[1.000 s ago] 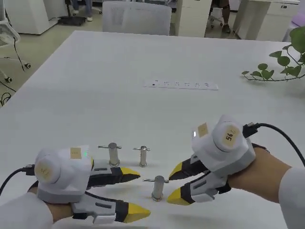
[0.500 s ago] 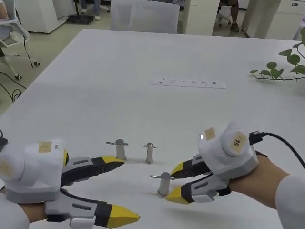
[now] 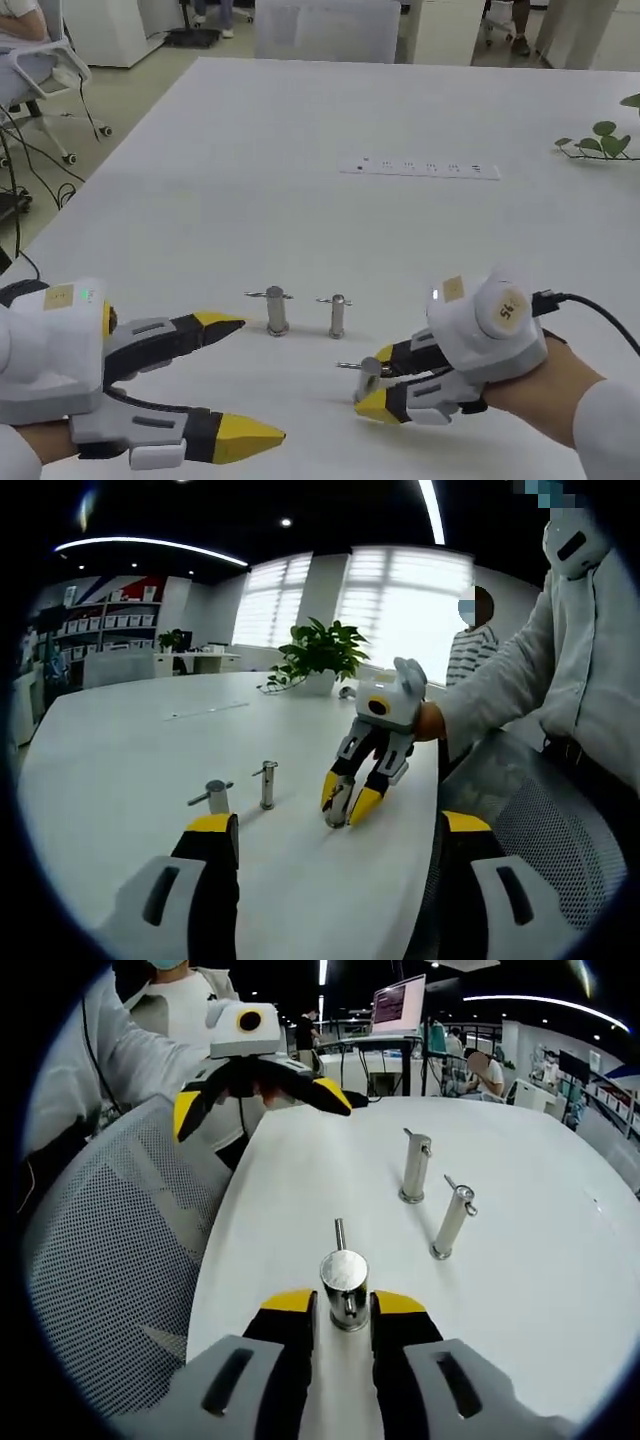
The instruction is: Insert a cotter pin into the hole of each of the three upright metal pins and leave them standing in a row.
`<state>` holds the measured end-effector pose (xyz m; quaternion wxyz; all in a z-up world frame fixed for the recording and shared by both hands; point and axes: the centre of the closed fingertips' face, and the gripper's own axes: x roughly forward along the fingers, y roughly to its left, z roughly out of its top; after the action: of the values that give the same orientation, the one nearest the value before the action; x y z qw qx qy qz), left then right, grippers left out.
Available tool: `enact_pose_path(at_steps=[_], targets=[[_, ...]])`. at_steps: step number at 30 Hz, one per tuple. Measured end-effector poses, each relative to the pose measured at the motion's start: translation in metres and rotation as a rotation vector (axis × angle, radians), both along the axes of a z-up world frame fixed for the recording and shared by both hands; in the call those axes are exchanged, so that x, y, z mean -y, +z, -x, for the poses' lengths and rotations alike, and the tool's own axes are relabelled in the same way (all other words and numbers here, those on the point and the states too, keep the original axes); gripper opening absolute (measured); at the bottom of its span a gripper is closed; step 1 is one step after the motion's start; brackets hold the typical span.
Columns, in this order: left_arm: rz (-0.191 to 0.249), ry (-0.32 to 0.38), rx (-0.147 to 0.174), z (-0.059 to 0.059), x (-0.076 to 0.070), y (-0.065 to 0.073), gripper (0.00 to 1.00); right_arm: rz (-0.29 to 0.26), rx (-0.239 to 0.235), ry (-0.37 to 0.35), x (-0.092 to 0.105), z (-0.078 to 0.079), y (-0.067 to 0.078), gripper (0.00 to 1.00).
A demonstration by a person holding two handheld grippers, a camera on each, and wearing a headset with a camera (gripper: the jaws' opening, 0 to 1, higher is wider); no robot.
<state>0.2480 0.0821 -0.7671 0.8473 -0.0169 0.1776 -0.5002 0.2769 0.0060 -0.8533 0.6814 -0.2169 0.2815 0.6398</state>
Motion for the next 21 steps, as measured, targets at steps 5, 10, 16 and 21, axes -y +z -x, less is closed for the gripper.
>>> enact_pose_path(at_steps=[5,10,16,21], targets=[[0.005,0.020,0.004,-0.002,-0.004,0.002,0.81,-0.019,0.016,-0.005,-0.001,-0.003,-0.001,0.16],[0.004,0.025,0.001,-0.002,-0.005,0.002,0.81,-0.021,0.045,0.015,-0.001,-0.004,0.000,0.15],[0.001,0.028,0.002,-0.002,-0.006,0.002,0.81,-0.013,0.069,0.037,0.002,-0.008,0.001,0.13],[0.000,0.032,0.002,-0.003,-0.008,0.002,0.81,-0.021,0.082,0.032,0.007,-0.019,0.010,0.13]])
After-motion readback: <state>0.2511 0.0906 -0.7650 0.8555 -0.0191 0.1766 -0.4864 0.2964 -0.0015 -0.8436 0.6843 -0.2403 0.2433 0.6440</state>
